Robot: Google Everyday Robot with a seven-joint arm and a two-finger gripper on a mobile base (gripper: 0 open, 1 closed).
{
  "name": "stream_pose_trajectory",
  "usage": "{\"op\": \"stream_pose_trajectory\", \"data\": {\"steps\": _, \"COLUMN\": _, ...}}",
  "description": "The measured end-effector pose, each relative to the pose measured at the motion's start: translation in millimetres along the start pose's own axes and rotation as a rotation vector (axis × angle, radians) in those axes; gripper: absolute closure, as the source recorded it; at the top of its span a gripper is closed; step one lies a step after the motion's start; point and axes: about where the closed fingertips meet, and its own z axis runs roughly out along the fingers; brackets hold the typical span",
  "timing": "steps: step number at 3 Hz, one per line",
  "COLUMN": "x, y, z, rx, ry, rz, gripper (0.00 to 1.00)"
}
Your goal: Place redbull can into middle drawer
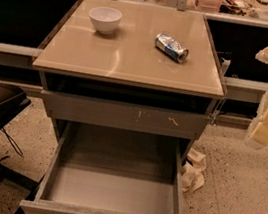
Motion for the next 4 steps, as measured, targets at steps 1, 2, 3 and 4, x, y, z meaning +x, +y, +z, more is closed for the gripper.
{"op": "stream_pose_trajectory", "data": {"steps": 1, "x": 0.0, "y": 0.0, "z": 0.0, "rx": 0.0, "ry": 0.0, "rz": 0.0, "gripper": 0.0}}
{"op": "stream_pose_trajectory", "data": {"steps": 2, "x": -18.3, "y": -18.8, "z": -9.6, "rx": 0.04, "ry": -0.053, "rz": -0.06, "gripper": 0.0}}
{"op": "stream_pose_trajectory", "data": {"steps": 3, "x": -47.7, "y": -58.9, "z": 1.8, "rx": 0.006, "ry": -0.115, "rz": -0.142, "gripper": 0.0}}
{"op": "stream_pose_trajectory", "data": {"steps": 4, "x": -99.7, "y": -102.1, "z": 44.6, "rx": -0.109, "ry": -0.167, "rz": -0.224, "gripper": 0.0}}
